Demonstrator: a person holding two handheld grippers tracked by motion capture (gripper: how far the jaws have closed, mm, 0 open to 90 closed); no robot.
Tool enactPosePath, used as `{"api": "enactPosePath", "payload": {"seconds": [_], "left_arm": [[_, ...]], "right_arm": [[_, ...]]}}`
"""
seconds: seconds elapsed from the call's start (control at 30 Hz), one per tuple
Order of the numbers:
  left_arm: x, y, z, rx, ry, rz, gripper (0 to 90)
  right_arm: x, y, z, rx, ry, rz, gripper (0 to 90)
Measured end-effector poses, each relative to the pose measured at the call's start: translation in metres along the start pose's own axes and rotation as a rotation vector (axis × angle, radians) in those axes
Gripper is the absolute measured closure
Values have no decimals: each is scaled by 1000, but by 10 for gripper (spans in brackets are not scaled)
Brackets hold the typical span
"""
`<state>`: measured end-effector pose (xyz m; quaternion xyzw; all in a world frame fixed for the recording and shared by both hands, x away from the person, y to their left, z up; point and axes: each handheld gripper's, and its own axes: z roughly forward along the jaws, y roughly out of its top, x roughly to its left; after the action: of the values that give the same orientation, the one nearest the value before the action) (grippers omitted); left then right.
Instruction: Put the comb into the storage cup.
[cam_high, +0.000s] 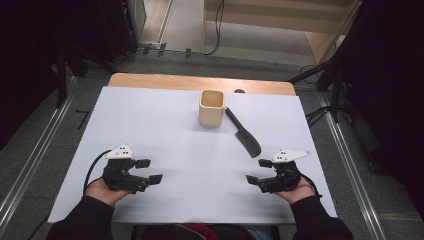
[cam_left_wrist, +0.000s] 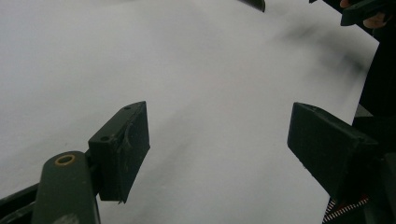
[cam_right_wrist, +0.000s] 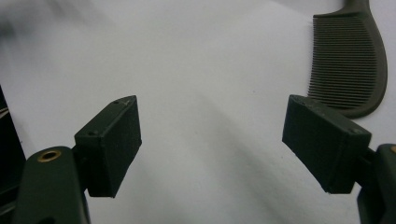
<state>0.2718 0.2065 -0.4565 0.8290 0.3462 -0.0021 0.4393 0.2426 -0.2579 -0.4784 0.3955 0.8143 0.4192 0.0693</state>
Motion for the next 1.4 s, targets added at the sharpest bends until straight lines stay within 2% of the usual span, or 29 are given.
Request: {"api": "enactPosePath", "payload": {"seconds": [0.27,0.63,1.0,1.4], "left_arm": [[0,0,1,-5,-5,-3,230],[2,0,-1,-22,-19,-24,229],[3,-1,-1,-17,-9,-23,229],[4,0,-2,-20,-7,-26,229]], "right_arm": [[-2,2,0,-28,29,11,178],[-2,2,0,-30,34,19,178],[-3,2,2,-6,46,20,178],[-3,2,2,-7,46,21,178]]}}
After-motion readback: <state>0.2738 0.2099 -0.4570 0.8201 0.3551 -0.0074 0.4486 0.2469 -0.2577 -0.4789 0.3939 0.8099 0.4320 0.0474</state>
